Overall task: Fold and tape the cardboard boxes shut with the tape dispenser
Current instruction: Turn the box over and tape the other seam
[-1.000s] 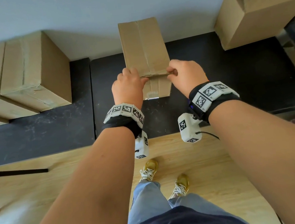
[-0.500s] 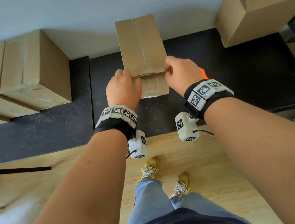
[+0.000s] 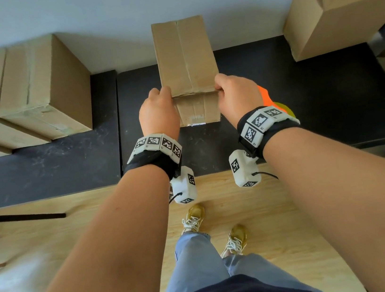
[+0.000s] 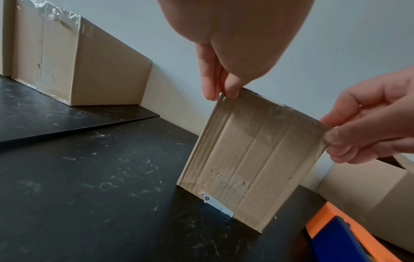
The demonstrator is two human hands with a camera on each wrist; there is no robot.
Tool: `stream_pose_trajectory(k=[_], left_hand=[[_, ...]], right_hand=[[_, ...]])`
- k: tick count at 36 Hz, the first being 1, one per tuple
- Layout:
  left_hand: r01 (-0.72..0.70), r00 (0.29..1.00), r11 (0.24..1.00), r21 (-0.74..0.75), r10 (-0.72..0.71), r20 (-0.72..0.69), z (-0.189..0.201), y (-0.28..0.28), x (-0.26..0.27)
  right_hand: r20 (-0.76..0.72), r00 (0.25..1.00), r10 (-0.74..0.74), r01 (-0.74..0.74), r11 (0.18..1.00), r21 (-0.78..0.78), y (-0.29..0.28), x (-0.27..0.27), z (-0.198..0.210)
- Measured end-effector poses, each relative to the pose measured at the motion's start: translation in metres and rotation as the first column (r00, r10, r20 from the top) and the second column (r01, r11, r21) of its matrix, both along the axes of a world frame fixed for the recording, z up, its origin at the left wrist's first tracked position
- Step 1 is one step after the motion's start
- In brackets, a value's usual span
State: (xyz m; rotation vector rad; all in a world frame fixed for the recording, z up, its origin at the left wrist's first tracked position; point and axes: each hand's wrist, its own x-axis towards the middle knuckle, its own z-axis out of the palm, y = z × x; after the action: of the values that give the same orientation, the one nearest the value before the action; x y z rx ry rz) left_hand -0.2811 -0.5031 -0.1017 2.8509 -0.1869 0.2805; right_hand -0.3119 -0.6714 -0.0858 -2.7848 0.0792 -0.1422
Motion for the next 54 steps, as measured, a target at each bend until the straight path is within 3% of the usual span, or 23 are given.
stream_pose_trajectory(k=[20, 29, 40, 46, 51, 54], left_hand=[[0.070, 0.996, 0.985, -0.159, -0.077, -0.042, 0.004, 0.012, 0.009], [0.104, 0.995, 0.991, -0.084, -0.102, 0.021, 0.004, 0.041, 0.007], [-0.050, 0.992, 0.999, -0.022, 0.052, 0.112, 0.026, 0.143, 0.030], [-0.085, 0.955, 0.990, 0.112, 0.049, 0.294, 0.026, 0.198, 0.040], [-0.134, 0.962, 0.954, 0.267, 0.060, 0.268, 0.018, 0.228, 0.050], [-0.167, 0.958, 0.953, 0.252, 0.097, 0.269, 0.013, 0.238, 0.059]], right_hand=[[-0.059, 0.992, -0.110, 0.110, 0.994, -0.013, 0.012, 0.005, 0.013], [-0.093, 0.988, -0.126, 0.130, 0.991, 0.031, 0.039, 0.011, 0.011], [-0.022, 0.999, 0.026, -0.023, 0.991, 0.132, 0.131, 0.051, 0.025], [-0.083, 0.992, 0.099, -0.081, 0.978, 0.195, 0.181, 0.069, 0.018], [-0.149, 0.981, 0.124, -0.088, 0.970, 0.225, 0.209, 0.079, 0.012], [-0.170, 0.974, 0.150, -0.109, 0.968, 0.226, 0.220, 0.085, 0.013]])
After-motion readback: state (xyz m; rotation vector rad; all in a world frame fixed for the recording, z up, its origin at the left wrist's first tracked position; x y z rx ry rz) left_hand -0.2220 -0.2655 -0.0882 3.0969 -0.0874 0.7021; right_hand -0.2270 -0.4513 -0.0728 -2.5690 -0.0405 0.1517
